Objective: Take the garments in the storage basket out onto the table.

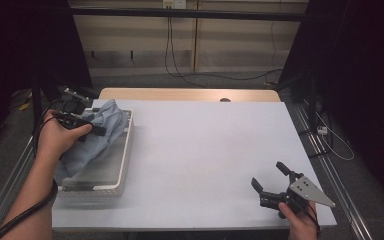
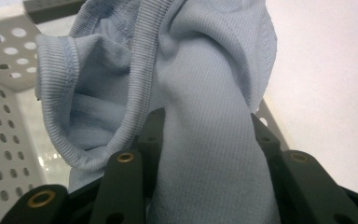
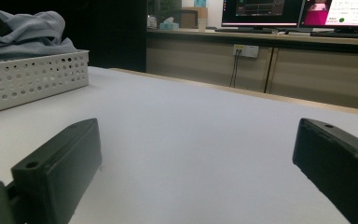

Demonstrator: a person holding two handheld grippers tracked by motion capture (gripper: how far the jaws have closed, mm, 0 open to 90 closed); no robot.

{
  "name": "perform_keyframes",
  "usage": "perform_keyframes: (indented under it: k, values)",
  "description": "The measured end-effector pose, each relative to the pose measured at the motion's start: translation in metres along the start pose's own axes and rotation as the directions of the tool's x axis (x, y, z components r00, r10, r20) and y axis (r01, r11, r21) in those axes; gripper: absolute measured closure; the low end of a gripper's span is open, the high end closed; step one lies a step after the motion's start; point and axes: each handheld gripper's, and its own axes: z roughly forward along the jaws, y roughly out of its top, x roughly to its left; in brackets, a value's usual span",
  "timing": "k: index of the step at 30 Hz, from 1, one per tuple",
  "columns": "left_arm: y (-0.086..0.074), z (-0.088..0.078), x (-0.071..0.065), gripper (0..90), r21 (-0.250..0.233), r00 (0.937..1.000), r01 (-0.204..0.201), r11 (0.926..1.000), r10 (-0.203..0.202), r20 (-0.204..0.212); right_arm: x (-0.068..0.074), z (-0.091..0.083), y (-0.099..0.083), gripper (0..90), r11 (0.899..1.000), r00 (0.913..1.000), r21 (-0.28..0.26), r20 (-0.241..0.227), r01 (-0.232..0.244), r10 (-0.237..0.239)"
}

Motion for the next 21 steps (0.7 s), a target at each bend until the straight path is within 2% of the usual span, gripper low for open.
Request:
perform_keyframes:
  k: [9,21]
  values:
    - [0.008,-0.016,0.001,59.1,0.004,0.9999,0.013,0.9999,-0.013,0.002,0.000,0.000,0.000,0.6,1.000,1.0000,0.000,0.000,0.002,-0.002]
    - [0.022,-0.036,-0.007,59.1,-0.009,0.9999,-0.009,0.9999,0.009,-0.008,0.000,0.000,0.000,0.6,1.000,1.0000,0.002,0.002,0.002,-0.002]
